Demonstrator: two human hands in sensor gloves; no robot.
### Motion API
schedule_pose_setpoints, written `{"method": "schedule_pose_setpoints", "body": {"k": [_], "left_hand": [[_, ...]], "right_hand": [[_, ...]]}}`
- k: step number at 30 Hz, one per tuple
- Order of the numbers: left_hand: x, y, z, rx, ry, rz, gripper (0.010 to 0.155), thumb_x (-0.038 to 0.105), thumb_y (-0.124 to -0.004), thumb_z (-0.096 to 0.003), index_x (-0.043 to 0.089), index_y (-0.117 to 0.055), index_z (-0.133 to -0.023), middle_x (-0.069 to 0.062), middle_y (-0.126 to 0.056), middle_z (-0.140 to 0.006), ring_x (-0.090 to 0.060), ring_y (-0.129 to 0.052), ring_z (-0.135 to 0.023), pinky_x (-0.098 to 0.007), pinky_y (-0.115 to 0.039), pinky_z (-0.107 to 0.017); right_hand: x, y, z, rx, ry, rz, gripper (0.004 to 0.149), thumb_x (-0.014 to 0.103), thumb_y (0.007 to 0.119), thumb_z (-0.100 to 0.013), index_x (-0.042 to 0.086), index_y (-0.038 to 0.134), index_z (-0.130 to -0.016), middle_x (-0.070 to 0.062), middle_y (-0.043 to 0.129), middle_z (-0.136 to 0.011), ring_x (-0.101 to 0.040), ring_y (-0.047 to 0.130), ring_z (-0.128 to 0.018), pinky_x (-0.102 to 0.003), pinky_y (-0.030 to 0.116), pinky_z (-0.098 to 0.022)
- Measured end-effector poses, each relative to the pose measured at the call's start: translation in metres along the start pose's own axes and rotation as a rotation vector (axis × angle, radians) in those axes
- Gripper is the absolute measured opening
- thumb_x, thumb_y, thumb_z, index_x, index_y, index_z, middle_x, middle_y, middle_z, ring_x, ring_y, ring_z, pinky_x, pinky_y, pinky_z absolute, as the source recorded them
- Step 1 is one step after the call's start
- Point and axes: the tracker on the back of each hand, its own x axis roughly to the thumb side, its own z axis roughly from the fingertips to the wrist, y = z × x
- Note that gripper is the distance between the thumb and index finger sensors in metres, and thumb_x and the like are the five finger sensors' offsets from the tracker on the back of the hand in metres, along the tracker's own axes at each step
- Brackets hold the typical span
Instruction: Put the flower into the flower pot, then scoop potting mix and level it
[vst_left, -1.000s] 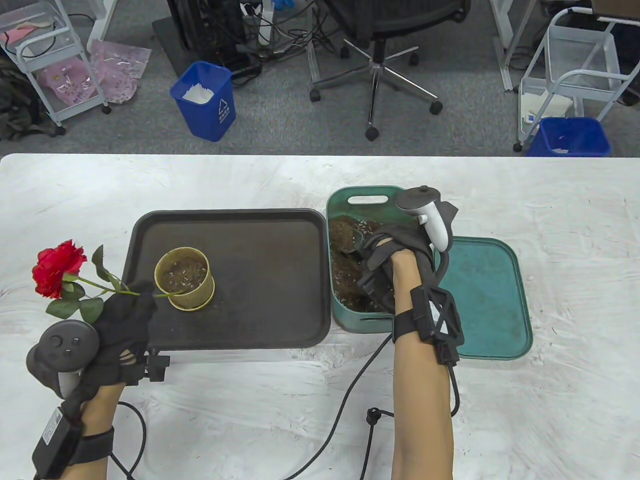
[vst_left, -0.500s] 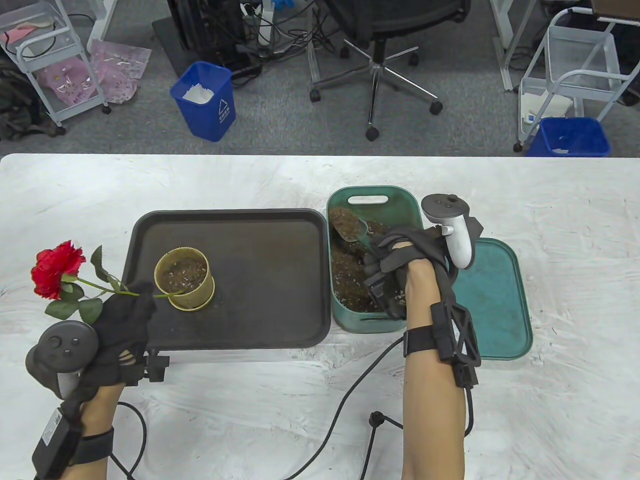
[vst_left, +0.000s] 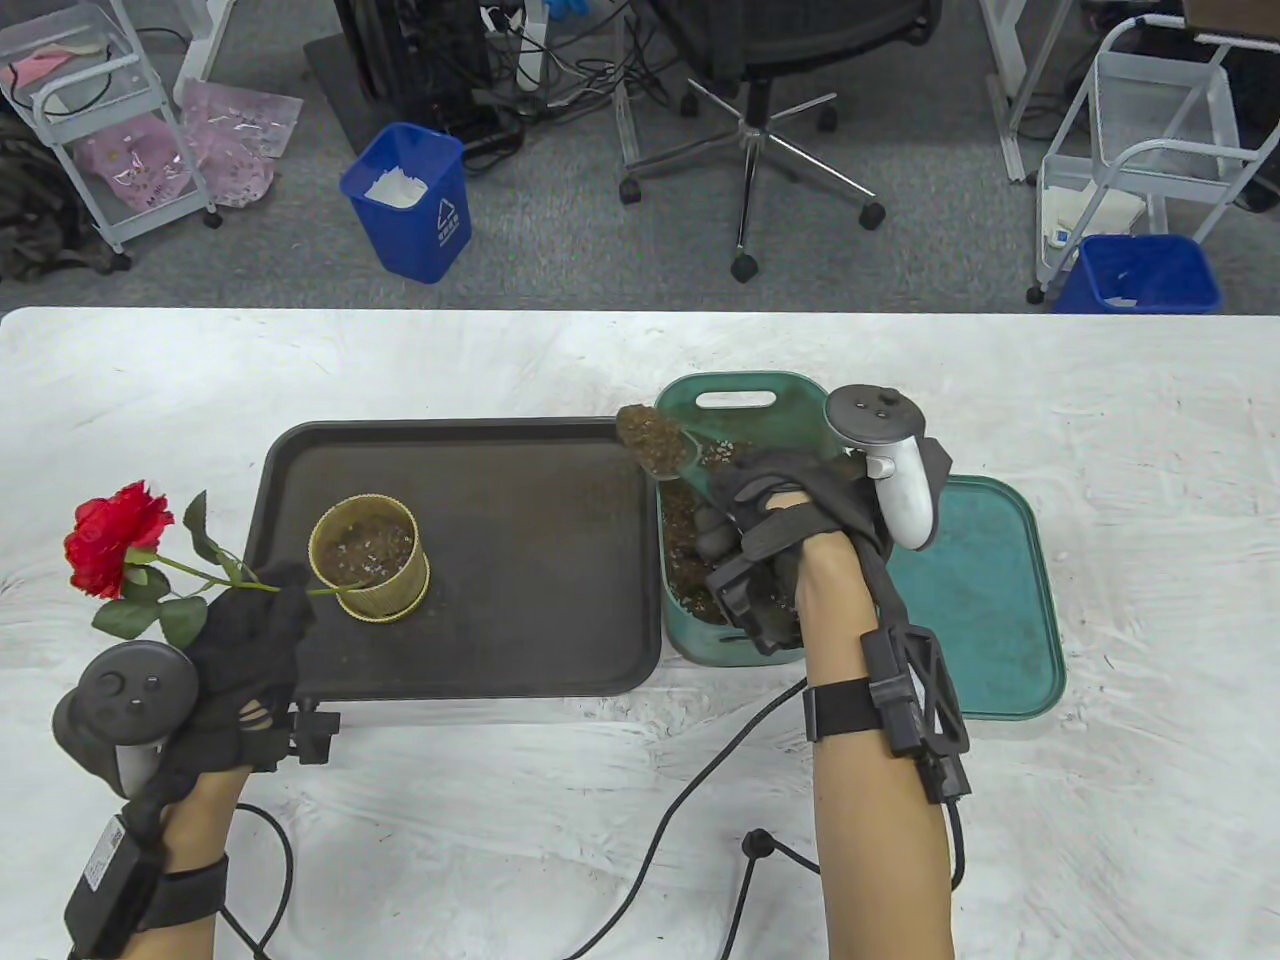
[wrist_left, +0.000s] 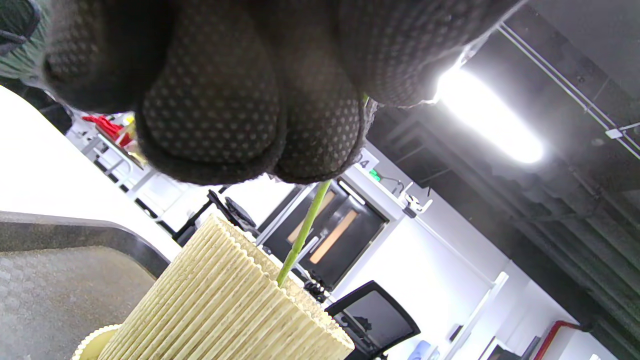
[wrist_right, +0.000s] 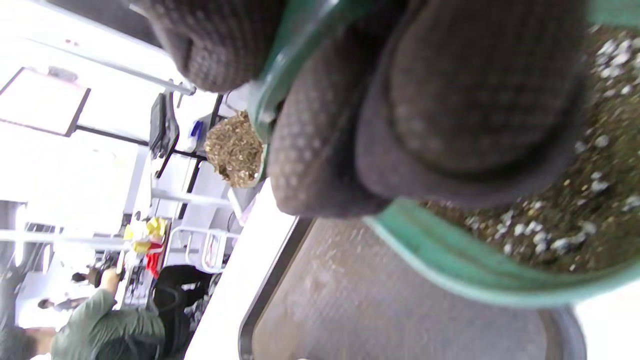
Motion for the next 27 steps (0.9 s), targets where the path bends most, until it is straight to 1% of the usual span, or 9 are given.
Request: {"method": "schedule_pose_setpoints", "body": {"k": [1,6,12,16,21,24,27], "left_hand": [[0.0,0.0,0.0,0.0,0.0,0.0,0.046,0.04,-0.081,-0.0385,0.016,-0.094,-0.076,-0.002,-0.105,-0.055,-0.026,-0.109,-0.034,-0.042,-0.092,-0.035],[0.0,0.0,0.0,0.0,0.001,0.0,0.046,0.04,-0.081,-0.0386,0.016,-0.094,-0.076,-0.002,-0.105,-0.055,-0.026,-0.109,-0.034,-0.042,-0.092,-0.035],[0.0,0.0,0.0,0.0,0.001,0.001,0.046,0.04,-0.081,-0.0386,0.016,-0.094,-0.076,-0.002,-0.105,-0.055,-0.026,-0.109,-0.034,-0.042,-0.092,-0.035],[0.0,0.0,0.0,-0.001,0.001,0.002,0.046,0.04,-0.081,-0.0386,0.016,-0.094,-0.076,-0.002,-0.105,-0.055,-0.026,-0.109,-0.034,-0.042,-0.092,-0.036],[0.0,0.0,0.0,0.0,-0.002,-0.001,0.046,0.04,-0.081,-0.0386,0.016,-0.094,-0.076,-0.002,-0.105,-0.055,-0.026,-0.109,-0.034,-0.042,-0.092,-0.035],[0.0,0.0,0.0,-0.001,-0.005,-0.003,0.046,0.04,-0.081,-0.0386,0.016,-0.094,-0.076,-0.002,-0.105,-0.055,-0.026,-0.109,-0.034,-0.042,-0.092,-0.035],[0.0,0.0,0.0,-0.001,-0.007,-0.003,0.046,0.04,-0.081,-0.0386,0.016,-0.094,-0.076,-0.002,-0.105,-0.055,-0.026,-0.109,-0.034,-0.042,-0.092,-0.035]], "right_hand": [[0.003,0.005,0.0,0.014,-0.01,0.004,0.052,0.028,0.072,-0.039,0.0,0.074,-0.083,-0.021,0.094,-0.063,-0.025,0.108,-0.027,-0.039,0.098,-0.012],[0.021,0.046,-0.005,0.115,-0.065,0.037,0.052,0.028,0.073,-0.039,0.0,0.074,-0.083,-0.022,0.094,-0.063,-0.026,0.108,-0.026,-0.039,0.099,-0.012],[0.038,0.105,-0.016,0.235,-0.098,0.091,0.052,0.028,0.072,-0.039,0.0,0.074,-0.083,-0.022,0.094,-0.063,-0.026,0.109,-0.026,-0.039,0.099,-0.012],[0.043,0.146,-0.031,0.297,-0.088,0.138,0.052,0.028,0.072,-0.039,0.0,0.074,-0.083,-0.022,0.094,-0.063,-0.026,0.109,-0.027,-0.039,0.099,-0.012],[0.044,0.183,-0.05,0.324,-0.051,0.198,0.052,0.028,0.072,-0.039,0.0,0.074,-0.083,-0.022,0.094,-0.063,-0.026,0.108,-0.026,-0.039,0.098,-0.012],[0.048,0.197,-0.056,0.309,-0.047,0.249,0.052,0.028,0.073,-0.04,0.0,0.074,-0.083,-0.022,0.094,-0.063,-0.026,0.108,-0.026,-0.039,0.098,-0.012],[0.053,0.206,-0.055,0.26,-0.074,0.321,0.052,0.029,0.075,-0.04,0.0,0.074,-0.083,-0.022,0.095,-0.062,-0.026,0.108,-0.025,-0.039,0.098,-0.011]]}}
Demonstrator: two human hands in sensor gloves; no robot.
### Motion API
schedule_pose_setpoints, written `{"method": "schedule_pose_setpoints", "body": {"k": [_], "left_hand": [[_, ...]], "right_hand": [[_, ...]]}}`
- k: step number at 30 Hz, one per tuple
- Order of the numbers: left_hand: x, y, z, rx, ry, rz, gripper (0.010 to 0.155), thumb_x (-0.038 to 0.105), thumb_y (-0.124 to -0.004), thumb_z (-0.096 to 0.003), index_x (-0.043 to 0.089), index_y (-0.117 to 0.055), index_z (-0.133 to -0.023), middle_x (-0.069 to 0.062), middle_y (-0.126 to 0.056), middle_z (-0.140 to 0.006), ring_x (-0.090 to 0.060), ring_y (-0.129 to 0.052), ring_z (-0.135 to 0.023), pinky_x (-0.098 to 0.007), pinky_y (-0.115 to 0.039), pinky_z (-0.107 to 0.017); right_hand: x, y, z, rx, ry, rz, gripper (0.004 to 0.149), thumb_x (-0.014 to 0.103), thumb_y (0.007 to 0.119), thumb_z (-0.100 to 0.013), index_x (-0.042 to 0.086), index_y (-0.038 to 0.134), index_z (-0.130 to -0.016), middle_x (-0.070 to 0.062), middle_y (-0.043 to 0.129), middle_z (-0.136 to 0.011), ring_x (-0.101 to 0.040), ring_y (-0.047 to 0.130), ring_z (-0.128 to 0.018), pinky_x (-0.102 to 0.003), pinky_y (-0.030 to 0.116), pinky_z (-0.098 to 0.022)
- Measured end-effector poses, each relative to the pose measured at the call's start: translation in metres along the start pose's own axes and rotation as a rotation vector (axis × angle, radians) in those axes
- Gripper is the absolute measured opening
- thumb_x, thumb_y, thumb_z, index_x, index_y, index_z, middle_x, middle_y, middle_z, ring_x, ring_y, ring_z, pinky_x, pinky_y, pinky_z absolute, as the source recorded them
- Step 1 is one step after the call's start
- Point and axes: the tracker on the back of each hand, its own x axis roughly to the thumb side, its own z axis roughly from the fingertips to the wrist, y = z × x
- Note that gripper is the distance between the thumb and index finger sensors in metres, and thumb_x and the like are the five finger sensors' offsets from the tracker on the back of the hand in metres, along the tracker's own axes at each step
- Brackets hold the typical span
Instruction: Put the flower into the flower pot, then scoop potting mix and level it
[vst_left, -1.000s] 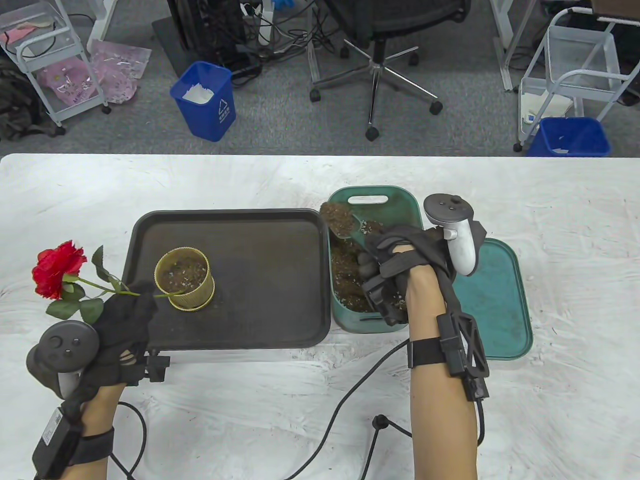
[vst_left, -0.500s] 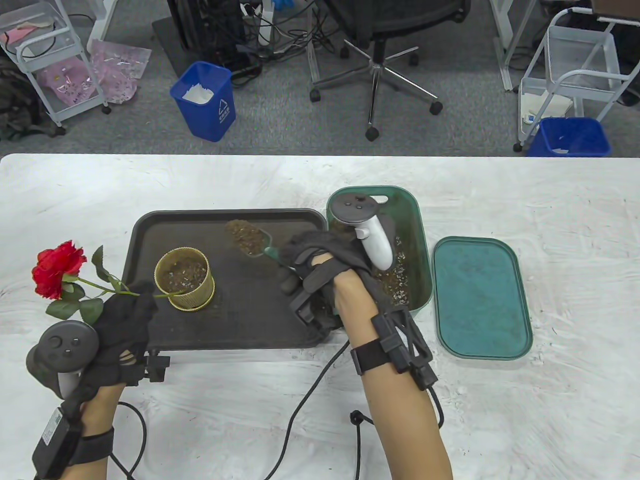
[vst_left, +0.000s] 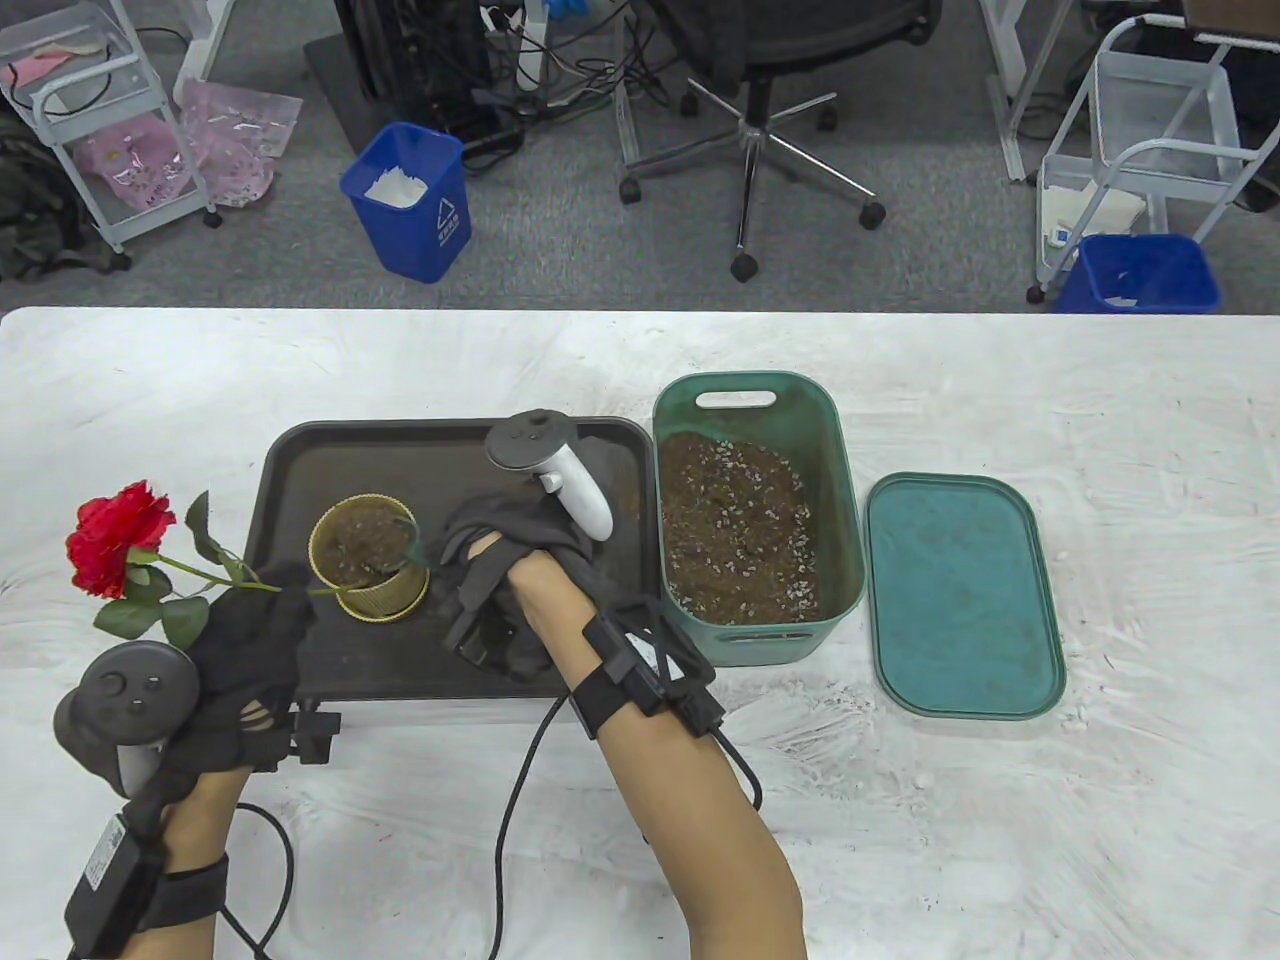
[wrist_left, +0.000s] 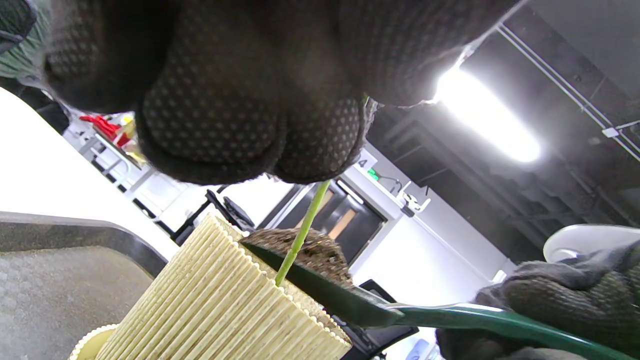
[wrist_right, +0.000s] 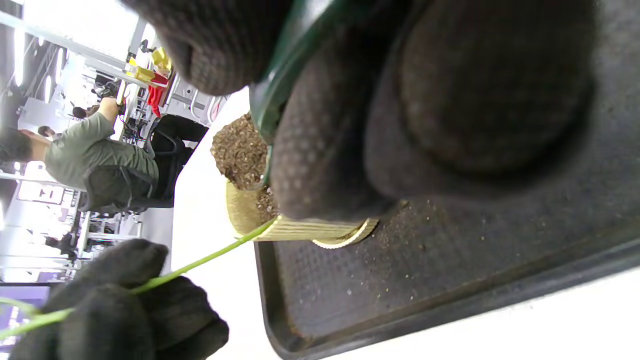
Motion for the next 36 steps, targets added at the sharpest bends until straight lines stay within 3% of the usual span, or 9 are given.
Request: {"method": "schedule_pose_setpoints", "body": {"k": [7,15,22,28,36], "left_hand": [[0.0,0.0,0.0,0.0,-0.005,-0.006,0.046,0.04,-0.081,-0.0385,0.016,-0.094,-0.076,-0.002,-0.105,-0.055,-0.026,-0.109,-0.034,-0.042,-0.092,-0.035],[-0.002,0.0,0.0,0.0,0.007,0.006,0.046,0.04,-0.081,-0.0386,0.016,-0.094,-0.076,-0.002,-0.105,-0.055,-0.026,-0.109,-0.034,-0.042,-0.092,-0.036],[0.0,-0.001,0.0,0.0,-0.007,-0.008,0.046,0.04,-0.081,-0.0386,0.016,-0.094,-0.076,-0.002,-0.105,-0.055,-0.026,-0.109,-0.034,-0.042,-0.092,-0.035],[-0.002,-0.001,-0.001,-0.001,0.004,0.008,0.046,0.04,-0.081,-0.0387,0.016,-0.094,-0.076,-0.002,-0.105,-0.055,-0.026,-0.109,-0.034,-0.042,-0.092,-0.035],[0.0,-0.002,0.001,-0.002,-0.007,-0.002,0.046,0.04,-0.082,-0.0386,0.016,-0.094,-0.076,-0.002,-0.105,-0.055,-0.026,-0.109,-0.034,-0.042,-0.092,-0.035]], "right_hand": [[0.022,0.021,0.018,-0.237,-0.105,0.308,0.052,0.031,0.081,-0.04,0.001,0.075,-0.082,-0.022,0.095,-0.062,-0.026,0.108,-0.024,-0.04,0.097,-0.011],[0.035,0.054,0.041,-0.573,-0.298,0.787,0.053,0.031,0.087,-0.036,0.005,0.077,-0.082,-0.018,0.097,-0.063,-0.026,0.107,-0.026,-0.042,0.096,-0.013],[0.026,0.069,0.057,-0.709,-0.413,0.963,0.053,0.031,0.087,-0.036,0.007,0.078,-0.081,-0.017,0.097,-0.062,-0.026,0.107,-0.026,-0.042,0.097,-0.013],[0.017,0.046,0.077,-0.73,-0.358,0.882,0.053,0.031,0.086,-0.036,0.006,0.078,-0.081,-0.017,0.097,-0.062,-0.026,0.107,-0.026,-0.043,0.096,-0.013],[0.009,-0.016,0.141,-0.849,-0.279,0.752,0.052,0.031,0.086,-0.036,0.006,0.078,-0.081,-0.018,0.097,-0.062,-0.028,0.107,-0.026,-0.044,0.096,-0.014]]}}
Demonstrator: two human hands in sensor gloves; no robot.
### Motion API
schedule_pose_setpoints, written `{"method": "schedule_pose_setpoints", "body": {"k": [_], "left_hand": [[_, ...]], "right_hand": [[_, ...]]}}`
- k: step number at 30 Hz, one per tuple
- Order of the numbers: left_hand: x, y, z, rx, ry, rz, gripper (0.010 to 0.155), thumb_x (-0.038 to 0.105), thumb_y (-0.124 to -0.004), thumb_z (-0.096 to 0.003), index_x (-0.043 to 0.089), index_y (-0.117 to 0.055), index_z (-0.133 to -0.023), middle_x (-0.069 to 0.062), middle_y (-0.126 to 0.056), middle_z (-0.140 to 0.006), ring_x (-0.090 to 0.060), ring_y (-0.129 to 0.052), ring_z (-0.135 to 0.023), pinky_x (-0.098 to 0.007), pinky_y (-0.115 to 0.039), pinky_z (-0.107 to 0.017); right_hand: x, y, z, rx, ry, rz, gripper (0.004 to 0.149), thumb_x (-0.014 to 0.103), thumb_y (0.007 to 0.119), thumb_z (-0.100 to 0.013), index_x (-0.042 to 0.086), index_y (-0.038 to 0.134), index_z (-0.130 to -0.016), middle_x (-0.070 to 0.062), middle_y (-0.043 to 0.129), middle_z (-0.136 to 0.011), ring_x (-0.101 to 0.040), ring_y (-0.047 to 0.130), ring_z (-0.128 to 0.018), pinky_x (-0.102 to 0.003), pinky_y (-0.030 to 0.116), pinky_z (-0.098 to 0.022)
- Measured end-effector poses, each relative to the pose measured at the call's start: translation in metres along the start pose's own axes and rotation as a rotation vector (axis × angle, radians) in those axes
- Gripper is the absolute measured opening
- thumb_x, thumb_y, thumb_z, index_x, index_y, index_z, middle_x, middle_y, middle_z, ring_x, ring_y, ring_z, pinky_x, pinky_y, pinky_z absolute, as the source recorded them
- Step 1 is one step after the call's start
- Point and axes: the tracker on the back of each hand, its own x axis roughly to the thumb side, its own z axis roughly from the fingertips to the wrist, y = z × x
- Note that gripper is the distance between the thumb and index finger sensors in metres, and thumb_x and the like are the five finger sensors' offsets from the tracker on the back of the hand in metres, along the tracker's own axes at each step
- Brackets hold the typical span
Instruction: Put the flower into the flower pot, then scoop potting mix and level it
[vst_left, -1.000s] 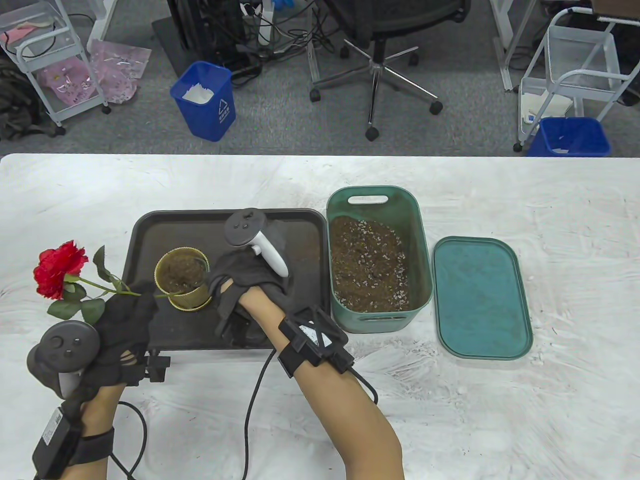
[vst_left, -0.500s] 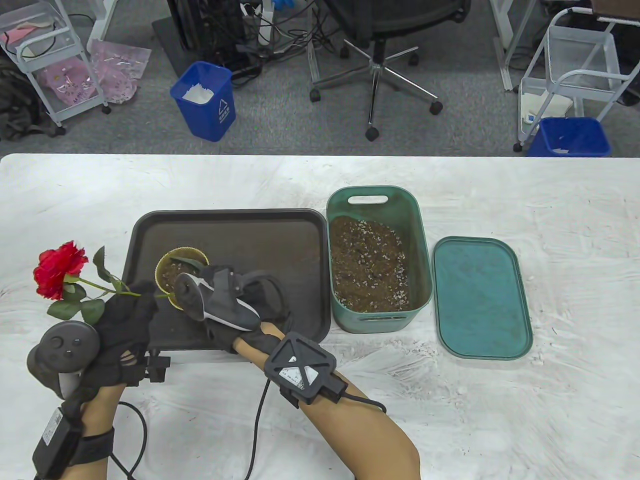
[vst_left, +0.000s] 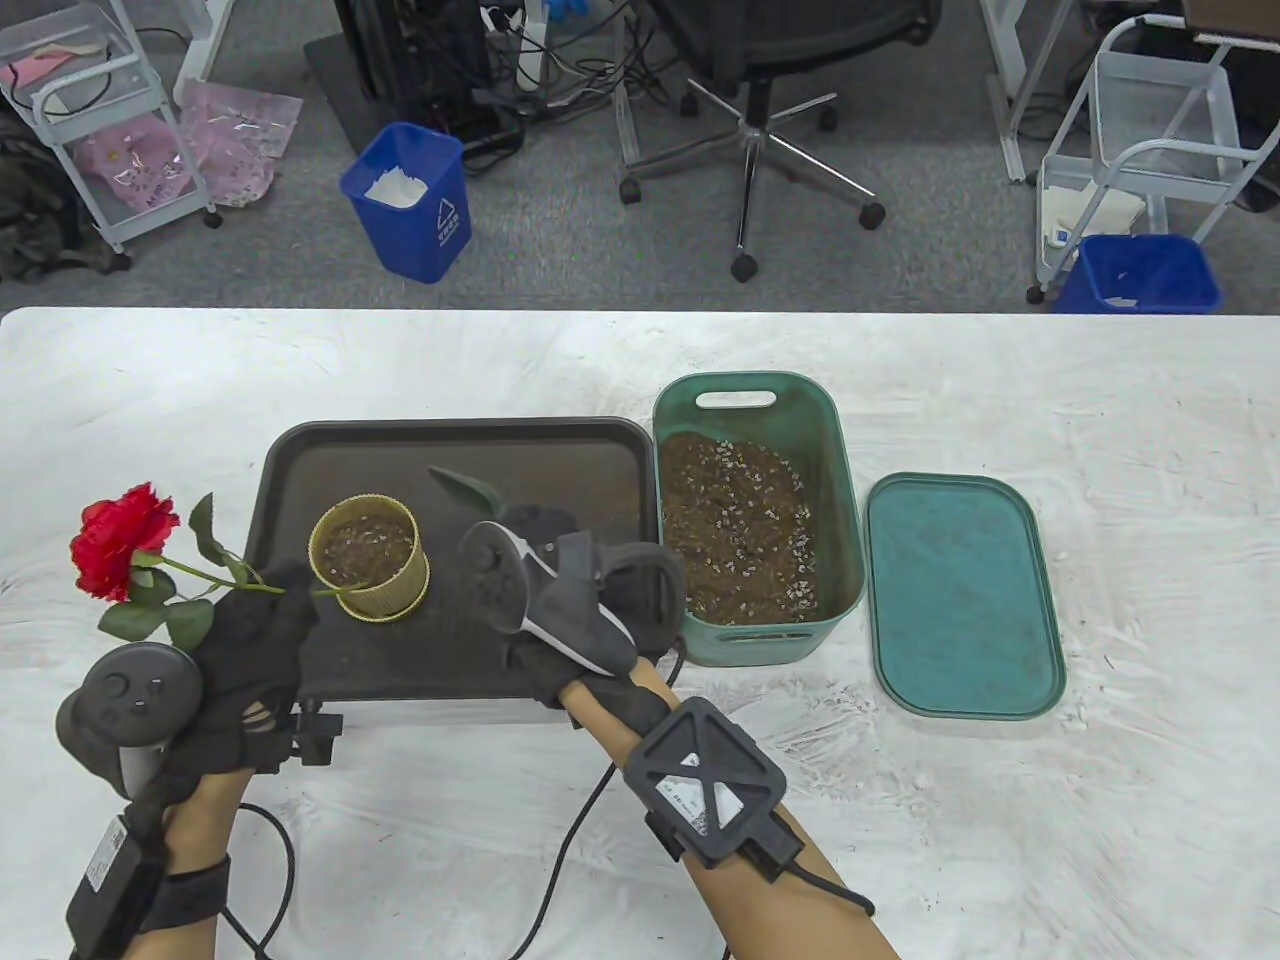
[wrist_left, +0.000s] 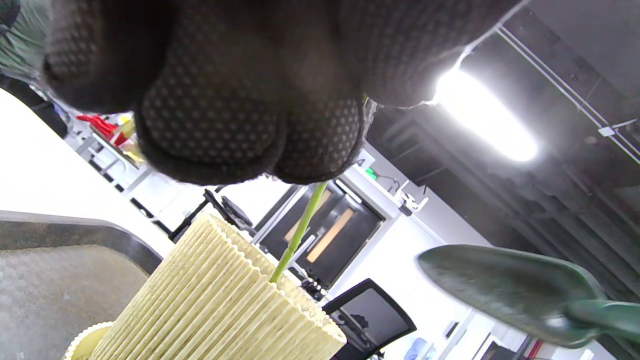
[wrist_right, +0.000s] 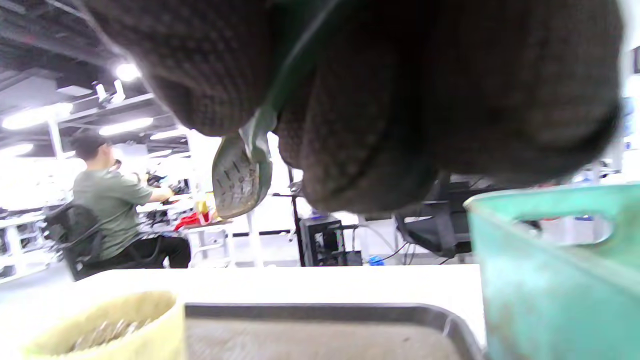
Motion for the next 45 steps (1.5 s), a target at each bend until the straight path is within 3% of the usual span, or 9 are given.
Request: {"method": "schedule_pose_setpoints", "body": {"k": [8,13,20,25,29,36,45], "left_hand": [[0.0,0.0,0.0,0.0,-0.001,-0.004,0.046,0.04,-0.081,-0.0386,0.016,-0.094,-0.076,-0.002,-0.105,-0.055,-0.026,-0.109,-0.034,-0.042,-0.092,-0.035],[0.0,0.0,0.0,0.001,0.001,-0.004,0.046,0.04,-0.081,-0.0387,0.016,-0.094,-0.076,-0.002,-0.105,-0.055,-0.026,-0.109,-0.034,-0.042,-0.092,-0.036],[0.0,0.001,0.0,0.002,0.001,-0.008,0.046,0.04,-0.081,-0.0386,0.016,-0.094,-0.076,-0.002,-0.105,-0.055,-0.026,-0.109,-0.034,-0.042,-0.092,-0.035],[0.0,0.001,0.0,0.003,0.0,-0.012,0.047,0.04,-0.081,-0.0386,0.016,-0.094,-0.076,-0.002,-0.105,-0.055,-0.026,-0.109,-0.034,-0.042,-0.092,-0.035],[0.0,0.001,-0.001,0.002,0.002,-0.011,0.046,0.04,-0.081,-0.0387,0.016,-0.094,-0.076,-0.002,-0.105,-0.055,-0.026,-0.109,-0.034,-0.042,-0.092,-0.035],[0.001,0.001,0.0,0.002,-0.001,-0.015,0.046,0.04,-0.081,-0.0386,0.016,-0.094,-0.076,-0.002,-0.105,-0.055,-0.026,-0.109,-0.034,-0.042,-0.092,-0.035],[0.001,0.001,-0.001,0.003,-0.006,-0.022,0.046,0.04,-0.081,-0.0387,0.016,-0.094,-0.076,-0.002,-0.105,-0.055,-0.026,-0.109,-0.034,-0.042,-0.092,-0.035]], "right_hand": [[-0.062,-0.067,-0.008,-0.105,0.208,-0.022,0.052,0.031,0.086,-0.036,0.006,0.079,-0.081,-0.018,0.097,-0.062,-0.028,0.107,-0.025,-0.044,0.096,-0.013],[-0.109,-0.078,-0.019,-0.108,0.378,-0.086,0.051,0.032,0.085,-0.037,0.006,0.08,-0.08,-0.019,0.098,-0.061,-0.027,0.107,-0.024,-0.043,0.096,-0.012],[-0.166,-0.044,-0.041,0.028,0.626,-0.101,0.051,0.033,0.085,-0.038,0.004,0.081,-0.079,-0.02,0.099,-0.058,-0.025,0.108,-0.02,-0.04,0.097,-0.008],[-0.186,-0.005,-0.062,0.301,0.728,-0.004,0.051,0.035,0.084,-0.039,0.003,0.082,-0.079,-0.02,0.099,-0.057,-0.023,0.109,-0.017,-0.037,0.097,-0.005],[-0.189,0.022,-0.072,0.456,0.745,0.044,0.051,0.035,0.083,-0.04,0.003,0.082,-0.079,-0.021,0.1,-0.056,-0.022,0.109,-0.016,-0.036,0.098,-0.004],[-0.192,0.047,-0.077,0.483,0.736,0.062,0.051,0.035,0.082,-0.04,0.004,0.081,-0.08,-0.02,0.099,-0.058,-0.022,0.109,-0.018,-0.037,0.098,-0.005],[-0.206,0.061,-0.079,0.563,0.723,-0.111,0.051,0.033,0.079,-0.04,0.003,0.078,-0.082,-0.021,0.097,-0.06,-0.025,0.107,-0.02,-0.04,0.095,-0.008]]}}
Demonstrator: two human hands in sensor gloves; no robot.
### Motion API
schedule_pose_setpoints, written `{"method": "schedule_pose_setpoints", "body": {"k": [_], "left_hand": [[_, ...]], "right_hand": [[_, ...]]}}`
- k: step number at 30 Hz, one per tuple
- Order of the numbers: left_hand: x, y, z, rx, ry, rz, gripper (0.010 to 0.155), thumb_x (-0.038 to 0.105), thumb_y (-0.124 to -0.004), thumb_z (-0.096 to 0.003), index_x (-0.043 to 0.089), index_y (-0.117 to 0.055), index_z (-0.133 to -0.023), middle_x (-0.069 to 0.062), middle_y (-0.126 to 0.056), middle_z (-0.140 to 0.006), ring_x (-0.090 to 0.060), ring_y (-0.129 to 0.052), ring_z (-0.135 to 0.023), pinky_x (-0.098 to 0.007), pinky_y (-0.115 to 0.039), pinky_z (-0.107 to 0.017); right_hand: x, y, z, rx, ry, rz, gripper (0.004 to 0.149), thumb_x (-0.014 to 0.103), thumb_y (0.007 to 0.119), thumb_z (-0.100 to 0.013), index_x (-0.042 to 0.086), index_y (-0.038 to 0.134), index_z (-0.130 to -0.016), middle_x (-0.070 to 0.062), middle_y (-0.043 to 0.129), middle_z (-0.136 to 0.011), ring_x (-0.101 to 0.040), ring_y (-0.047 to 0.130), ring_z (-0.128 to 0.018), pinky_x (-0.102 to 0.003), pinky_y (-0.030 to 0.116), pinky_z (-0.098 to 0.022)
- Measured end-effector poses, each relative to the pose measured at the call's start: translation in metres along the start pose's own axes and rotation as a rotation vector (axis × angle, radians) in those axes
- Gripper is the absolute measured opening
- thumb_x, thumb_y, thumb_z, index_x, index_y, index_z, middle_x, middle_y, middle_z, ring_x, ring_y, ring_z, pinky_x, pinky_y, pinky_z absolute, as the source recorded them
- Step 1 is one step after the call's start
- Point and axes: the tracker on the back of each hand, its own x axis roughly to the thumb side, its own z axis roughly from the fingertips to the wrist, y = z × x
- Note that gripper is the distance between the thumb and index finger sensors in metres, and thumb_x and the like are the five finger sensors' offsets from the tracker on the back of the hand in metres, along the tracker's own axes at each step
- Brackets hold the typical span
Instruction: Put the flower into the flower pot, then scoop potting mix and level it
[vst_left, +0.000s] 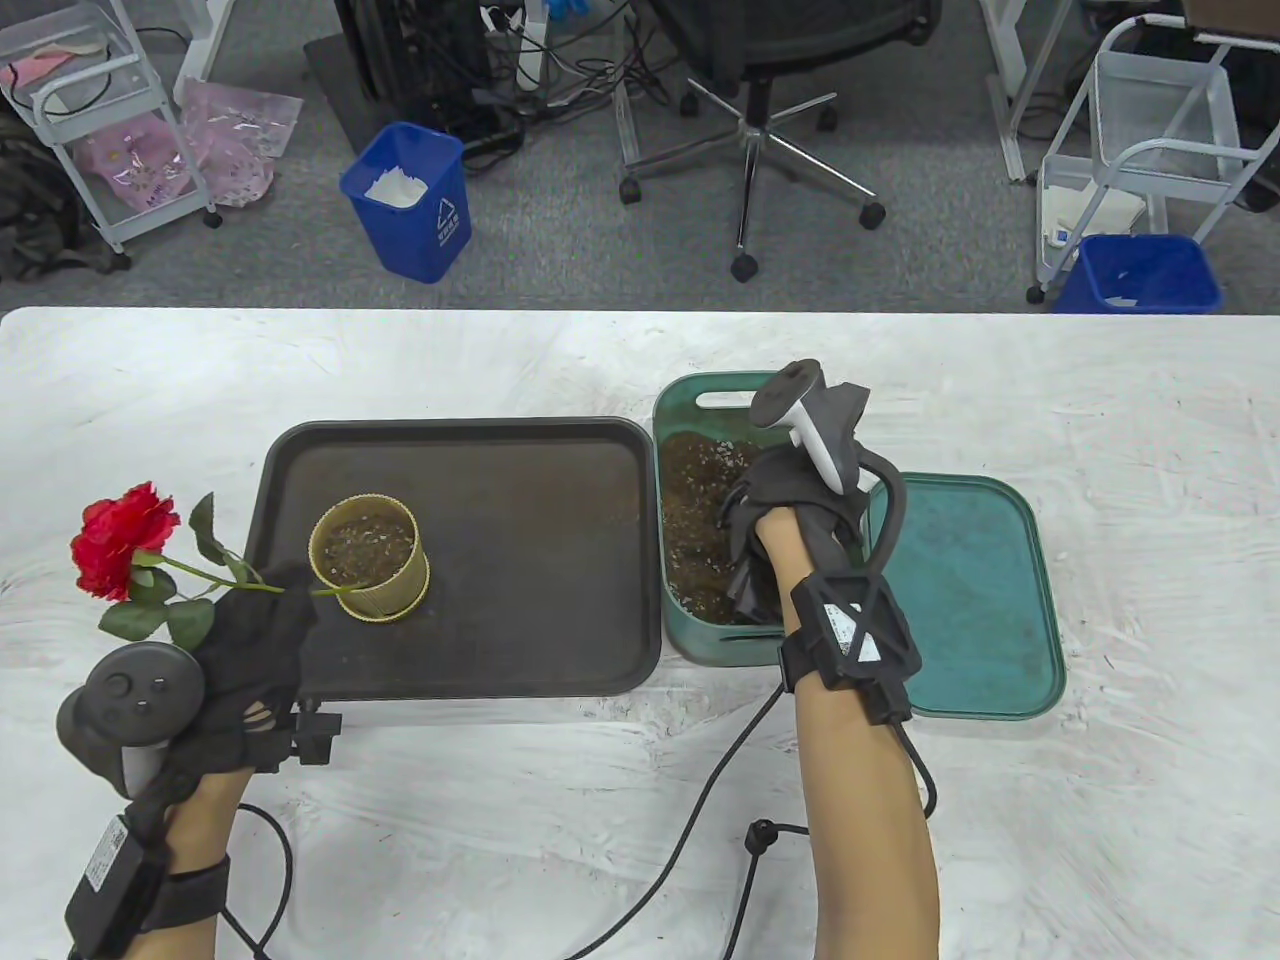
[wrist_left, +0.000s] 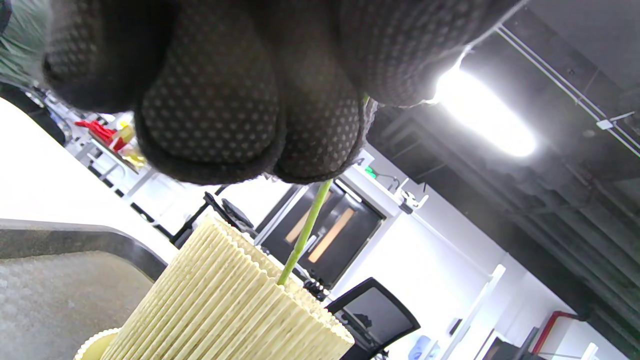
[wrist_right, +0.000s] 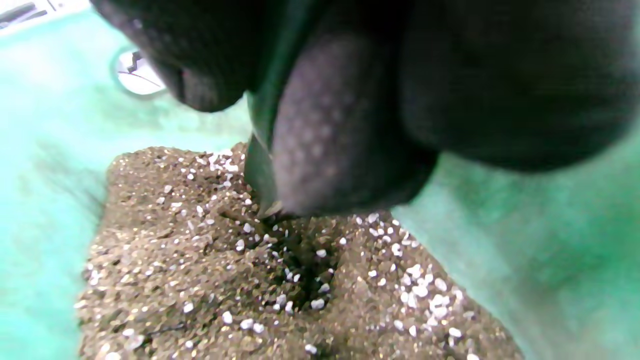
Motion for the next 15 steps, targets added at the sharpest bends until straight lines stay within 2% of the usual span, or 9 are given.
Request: {"method": "schedule_pose_setpoints", "body": {"k": [3,11,15], "left_hand": [[0.0004,-0.0001,-0.0003,0.0,-0.005,-0.006,0.046,0.04,-0.081,-0.0387,0.016,-0.094,-0.076,-0.002,-0.105,-0.055,-0.026,-0.109,-0.034,-0.042,-0.092,-0.035],[0.0009,-0.0009,-0.0002,-0.001,-0.004,-0.002,0.047,0.04,-0.081,-0.0386,0.016,-0.094,-0.076,-0.002,-0.105,-0.055,-0.026,-0.109,-0.034,-0.042,-0.092,-0.036],[0.0011,-0.001,-0.0001,-0.001,-0.007,-0.006,0.046,0.04,-0.081,-0.0387,0.016,-0.094,-0.076,-0.002,-0.105,-0.055,-0.026,-0.109,-0.034,-0.042,-0.092,-0.036]], "right_hand": [[-0.0043,0.0048,-0.0051,0.108,-0.035,-0.09,0.051,0.033,0.078,-0.041,0.002,0.078,-0.081,-0.02,0.097,-0.059,-0.024,0.106,-0.019,-0.039,0.095,-0.008],[-0.009,0.008,-0.0068,0.22,-0.081,-0.229,0.051,0.033,0.076,-0.041,0.002,0.077,-0.082,-0.019,0.097,-0.06,-0.023,0.106,-0.02,-0.038,0.095,-0.009],[-0.0097,0.0084,-0.0049,0.232,-0.102,-0.267,0.052,0.033,0.076,-0.041,0.002,0.077,-0.082,-0.02,0.097,-0.059,-0.023,0.106,-0.02,-0.038,0.095,-0.008]]}}
